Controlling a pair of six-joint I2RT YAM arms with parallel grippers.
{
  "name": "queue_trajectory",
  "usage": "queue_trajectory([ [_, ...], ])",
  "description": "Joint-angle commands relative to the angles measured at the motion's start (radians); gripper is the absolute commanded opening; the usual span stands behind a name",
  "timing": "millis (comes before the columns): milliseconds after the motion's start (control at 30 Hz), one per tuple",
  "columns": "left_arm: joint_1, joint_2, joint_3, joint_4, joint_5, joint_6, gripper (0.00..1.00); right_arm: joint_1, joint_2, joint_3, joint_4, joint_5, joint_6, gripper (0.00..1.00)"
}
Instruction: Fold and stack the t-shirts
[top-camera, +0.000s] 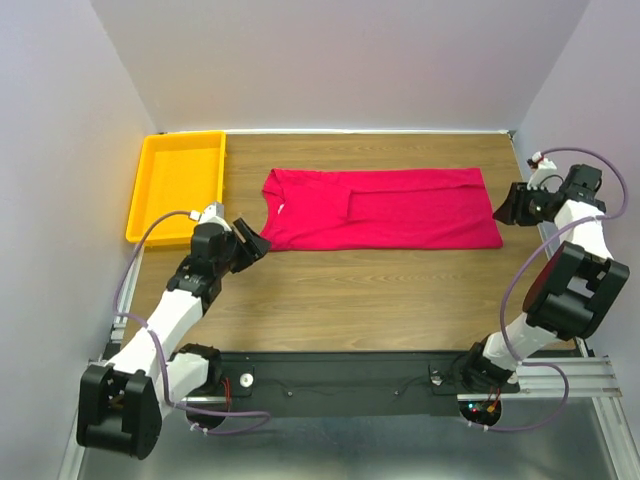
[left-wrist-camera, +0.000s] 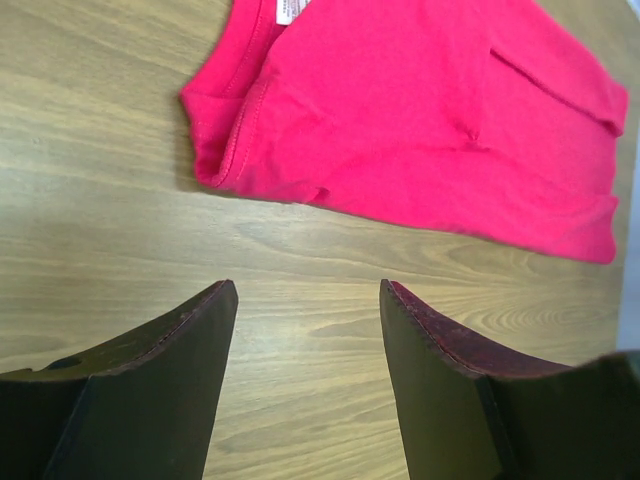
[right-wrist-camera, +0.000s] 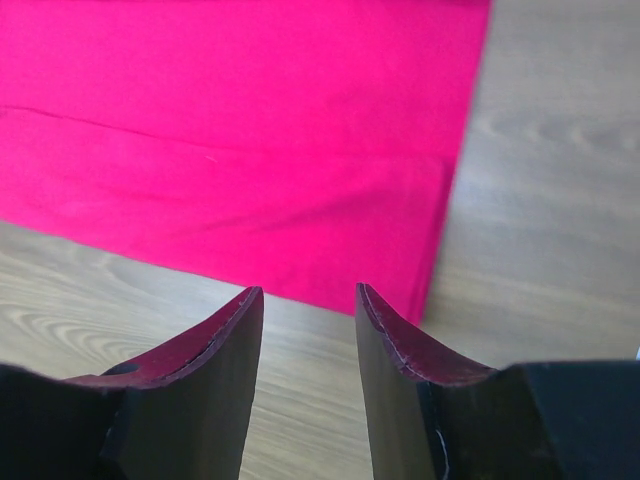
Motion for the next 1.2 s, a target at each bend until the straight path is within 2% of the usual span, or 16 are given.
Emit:
queue_trajectory([
  [0,0.002,-0.059,-0.089,0.111,-0.030,-0.116,0.70,0.005,0.052,0.017,-0.027,0.177,0.040,0.48],
  [133,0.002,-0.032,-0.175,0.203,0.007,-0.180,0.69,0.005,0.076,-0.007,-0.025,0.217,0.039,0.48],
  [300,0.002,0.081,-0.180,0.306,0.041,-0.197,0.68,0.005,0.081,-0.027,-0.022,0.199,0.060,0.48],
  [667,0.003,0.465,-0.019,0.455,0.070,-0.246,0.65,0.005,0.064,-0.076,0.002,0.142,0.083,0.48],
  [800,0.003,0.569,0.044,0.459,0.059,-0.275,0.56,0.005,0.061,-0.090,0.009,0.134,0.077,0.49],
  [900,0.003,0.585,0.060,0.449,0.043,-0.279,0.50,0.005,0.058,-0.093,0.012,0.131,0.073,0.49],
  [967,0.005,0.582,0.073,0.415,-0.005,-0.268,0.42,0.005,0.053,-0.099,0.013,0.128,0.070,0.49],
  [1167,0.029,0.592,0.155,0.292,-0.103,-0.178,0.38,0.005,0.053,-0.111,0.015,0.137,0.045,0.49],
])
